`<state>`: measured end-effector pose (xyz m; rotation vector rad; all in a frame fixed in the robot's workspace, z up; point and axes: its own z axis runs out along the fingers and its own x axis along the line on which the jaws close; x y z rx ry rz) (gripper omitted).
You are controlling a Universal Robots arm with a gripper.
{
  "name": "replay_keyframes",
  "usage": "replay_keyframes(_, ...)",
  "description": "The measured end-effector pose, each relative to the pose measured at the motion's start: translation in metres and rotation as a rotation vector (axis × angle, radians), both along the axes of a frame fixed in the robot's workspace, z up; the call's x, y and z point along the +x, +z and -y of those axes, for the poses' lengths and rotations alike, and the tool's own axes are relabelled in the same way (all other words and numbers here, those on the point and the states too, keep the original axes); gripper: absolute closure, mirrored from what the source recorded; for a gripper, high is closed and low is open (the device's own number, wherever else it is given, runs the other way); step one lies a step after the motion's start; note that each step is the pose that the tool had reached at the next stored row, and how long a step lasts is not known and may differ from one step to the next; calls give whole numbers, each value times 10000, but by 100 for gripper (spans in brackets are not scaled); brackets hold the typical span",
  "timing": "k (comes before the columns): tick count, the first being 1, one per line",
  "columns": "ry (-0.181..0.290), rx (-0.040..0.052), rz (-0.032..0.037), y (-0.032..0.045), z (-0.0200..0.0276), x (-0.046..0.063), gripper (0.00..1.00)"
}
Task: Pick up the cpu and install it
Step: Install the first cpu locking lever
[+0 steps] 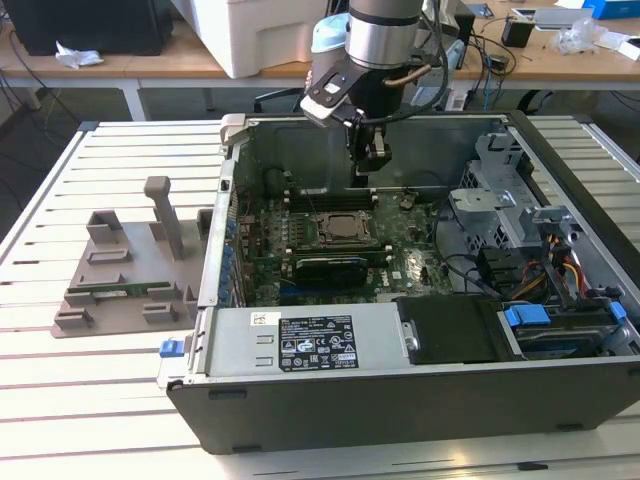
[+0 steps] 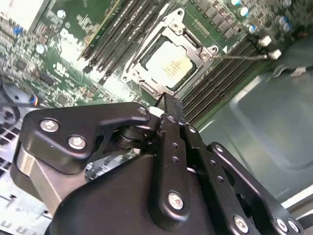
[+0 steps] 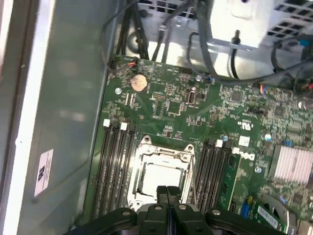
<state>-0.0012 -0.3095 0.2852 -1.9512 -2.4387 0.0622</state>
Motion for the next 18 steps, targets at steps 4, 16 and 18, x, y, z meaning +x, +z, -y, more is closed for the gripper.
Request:
replay_keyframes(4,1678,1,1,0,0,0,89)
replay_keyframes(16,4536,0,0,0,0,0,89)
replay_keyframes(18,4842,0,0,0,0,0,89)
